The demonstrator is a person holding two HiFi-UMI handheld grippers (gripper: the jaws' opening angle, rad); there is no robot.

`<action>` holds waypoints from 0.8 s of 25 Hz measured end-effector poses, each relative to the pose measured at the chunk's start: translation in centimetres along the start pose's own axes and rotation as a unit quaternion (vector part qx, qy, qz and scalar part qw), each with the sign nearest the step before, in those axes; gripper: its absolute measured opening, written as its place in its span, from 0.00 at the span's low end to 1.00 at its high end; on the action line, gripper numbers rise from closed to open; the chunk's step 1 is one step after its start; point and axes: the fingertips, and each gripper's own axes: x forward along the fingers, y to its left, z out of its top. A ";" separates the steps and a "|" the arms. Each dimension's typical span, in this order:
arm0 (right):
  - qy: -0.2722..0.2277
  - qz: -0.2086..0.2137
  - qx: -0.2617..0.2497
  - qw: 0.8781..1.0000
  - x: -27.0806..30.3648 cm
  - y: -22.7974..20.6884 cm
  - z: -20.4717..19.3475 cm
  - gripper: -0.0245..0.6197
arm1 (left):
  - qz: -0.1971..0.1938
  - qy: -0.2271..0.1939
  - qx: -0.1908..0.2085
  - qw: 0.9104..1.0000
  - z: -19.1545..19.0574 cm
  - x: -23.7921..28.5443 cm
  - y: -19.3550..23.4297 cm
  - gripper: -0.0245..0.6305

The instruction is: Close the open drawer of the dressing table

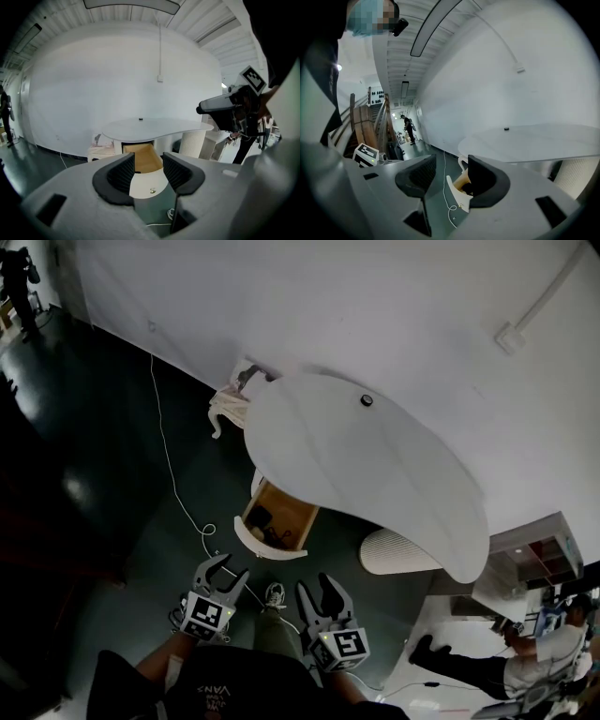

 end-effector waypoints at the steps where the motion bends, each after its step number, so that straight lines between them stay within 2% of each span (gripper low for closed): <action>1: 0.009 0.003 -0.003 1.000 0.4 -0.4 -0.3 0.36 | 0.004 0.008 0.005 1.000 -0.5 0.6 0.2 0.32; 7: 0.041 0.015 -0.005 0.999 1.9 -2.0 -2.0 0.36 | 0.006 0.035 -0.012 0.999 -4.3 4.5 0.0 0.35; 13: 0.044 0.009 -0.013 0.999 3.1 -3.6 -2.6 0.36 | 0.008 0.043 0.001 0.999 -6.0 7.7 0.7 0.39; 20: 0.063 0.018 -0.018 0.998 4.4 -4.8 -5.1 0.37 | 0.011 0.070 -0.014 0.997 -9.6 10.3 0.8 0.42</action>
